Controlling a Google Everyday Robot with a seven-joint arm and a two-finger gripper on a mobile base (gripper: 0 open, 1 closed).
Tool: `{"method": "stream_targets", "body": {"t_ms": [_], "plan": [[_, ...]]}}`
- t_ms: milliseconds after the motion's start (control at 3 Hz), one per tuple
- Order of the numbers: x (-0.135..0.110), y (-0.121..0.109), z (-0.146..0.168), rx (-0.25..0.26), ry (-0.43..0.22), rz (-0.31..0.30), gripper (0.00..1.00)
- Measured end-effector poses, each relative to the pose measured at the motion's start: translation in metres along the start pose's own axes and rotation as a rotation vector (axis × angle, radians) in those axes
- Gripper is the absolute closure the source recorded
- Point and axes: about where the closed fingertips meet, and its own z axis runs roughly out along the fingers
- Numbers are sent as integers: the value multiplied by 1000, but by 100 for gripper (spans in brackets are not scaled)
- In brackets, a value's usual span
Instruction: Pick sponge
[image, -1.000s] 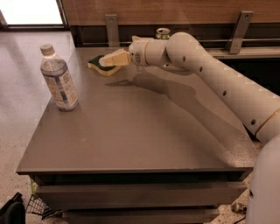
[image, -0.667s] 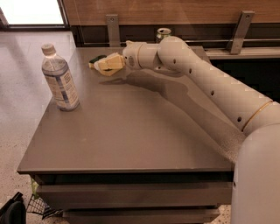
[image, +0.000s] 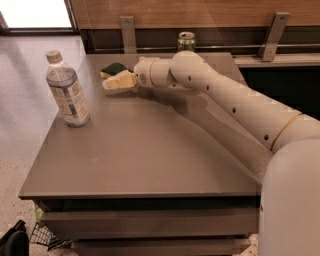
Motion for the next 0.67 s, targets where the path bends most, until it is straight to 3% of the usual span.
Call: {"method": "stream_targets", "body": {"t_ms": [333, 667], "plan": [[8, 11, 10, -13, 4, 2, 0], [17, 21, 23, -25, 15, 7, 26]]}}
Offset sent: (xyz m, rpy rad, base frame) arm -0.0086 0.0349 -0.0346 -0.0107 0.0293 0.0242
